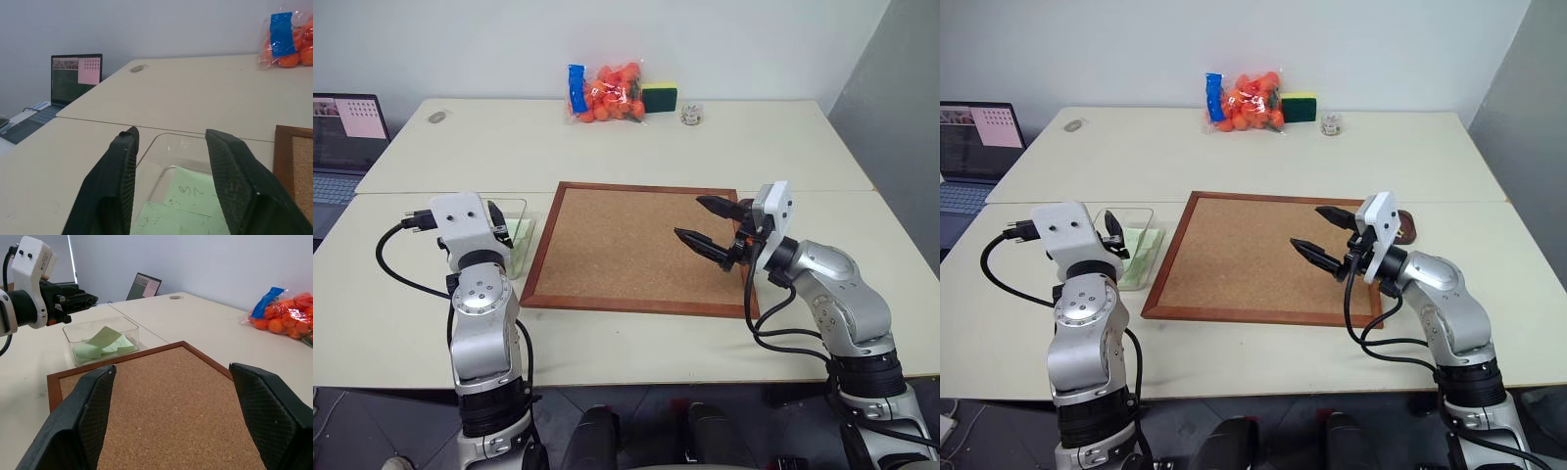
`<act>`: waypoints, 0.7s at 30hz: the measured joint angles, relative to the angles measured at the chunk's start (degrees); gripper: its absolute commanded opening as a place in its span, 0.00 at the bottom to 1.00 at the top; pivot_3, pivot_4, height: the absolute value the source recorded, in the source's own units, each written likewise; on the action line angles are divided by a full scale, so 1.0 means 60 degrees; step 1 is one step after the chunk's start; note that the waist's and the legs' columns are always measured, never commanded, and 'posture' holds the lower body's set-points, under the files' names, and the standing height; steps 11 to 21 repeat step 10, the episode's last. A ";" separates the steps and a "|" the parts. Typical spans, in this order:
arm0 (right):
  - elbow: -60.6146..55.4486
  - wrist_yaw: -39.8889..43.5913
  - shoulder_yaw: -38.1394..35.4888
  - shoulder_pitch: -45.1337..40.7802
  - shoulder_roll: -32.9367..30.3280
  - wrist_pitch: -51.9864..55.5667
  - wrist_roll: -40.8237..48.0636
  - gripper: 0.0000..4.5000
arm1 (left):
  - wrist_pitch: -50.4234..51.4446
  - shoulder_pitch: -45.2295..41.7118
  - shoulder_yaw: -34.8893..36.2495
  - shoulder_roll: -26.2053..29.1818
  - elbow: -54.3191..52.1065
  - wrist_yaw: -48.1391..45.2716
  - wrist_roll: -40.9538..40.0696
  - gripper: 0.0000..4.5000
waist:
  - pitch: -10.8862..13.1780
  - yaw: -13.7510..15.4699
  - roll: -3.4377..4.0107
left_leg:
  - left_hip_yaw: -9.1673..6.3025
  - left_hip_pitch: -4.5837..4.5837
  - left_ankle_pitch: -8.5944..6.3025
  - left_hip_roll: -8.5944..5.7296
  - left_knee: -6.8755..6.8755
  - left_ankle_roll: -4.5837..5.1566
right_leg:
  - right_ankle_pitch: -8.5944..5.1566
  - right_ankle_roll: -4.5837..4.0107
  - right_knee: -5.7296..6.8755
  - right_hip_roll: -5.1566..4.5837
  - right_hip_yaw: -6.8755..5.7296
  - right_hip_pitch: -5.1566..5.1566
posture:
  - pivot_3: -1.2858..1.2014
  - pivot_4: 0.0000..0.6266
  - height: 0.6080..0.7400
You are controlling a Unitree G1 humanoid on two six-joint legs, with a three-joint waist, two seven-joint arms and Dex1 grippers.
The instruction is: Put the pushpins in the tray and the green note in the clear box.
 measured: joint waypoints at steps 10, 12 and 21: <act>0.0122 -0.1979 -0.0023 0.0739 0.0143 -0.0004 -0.1473 0.87 | -0.0037 0.0689 -0.1492 -0.0251 -0.0136 -0.2266 -0.1659 0.87 | -0.0002 0.0038 -0.0003 | 0.0026 -0.0001 0.0000 -0.0004 0.0000 -0.0003 | 0.0001 0.0000 -0.0006 -0.0017 0.0021 -0.0002 | 0.52 0.24 1.00; 0.0122 -0.1979 -0.0023 0.0739 0.0143 -0.0004 -0.1473 0.87 | -0.0037 0.0689 -0.1492 -0.0251 -0.0136 -0.2266 -0.1659 0.87 | -0.0002 0.0038 -0.0003 | 0.0026 -0.0001 0.0000 -0.0004 0.0000 -0.0003 | 0.0001 0.0000 -0.0006 -0.0017 0.0021 -0.0002 | 0.52 0.24 1.00; 0.0122 -0.1979 -0.0023 0.0739 0.0143 -0.0004 -0.1473 0.87 | -0.0037 0.0689 -0.1492 -0.0251 -0.0136 -0.2266 -0.1659 0.87 | -0.0002 0.0038 -0.0003 | 0.0026 -0.0001 0.0000 -0.0004 0.0000 -0.0003 | 0.0001 0.0000 -0.0006 -0.0017 0.0021 -0.0002 | 0.52 0.24 1.00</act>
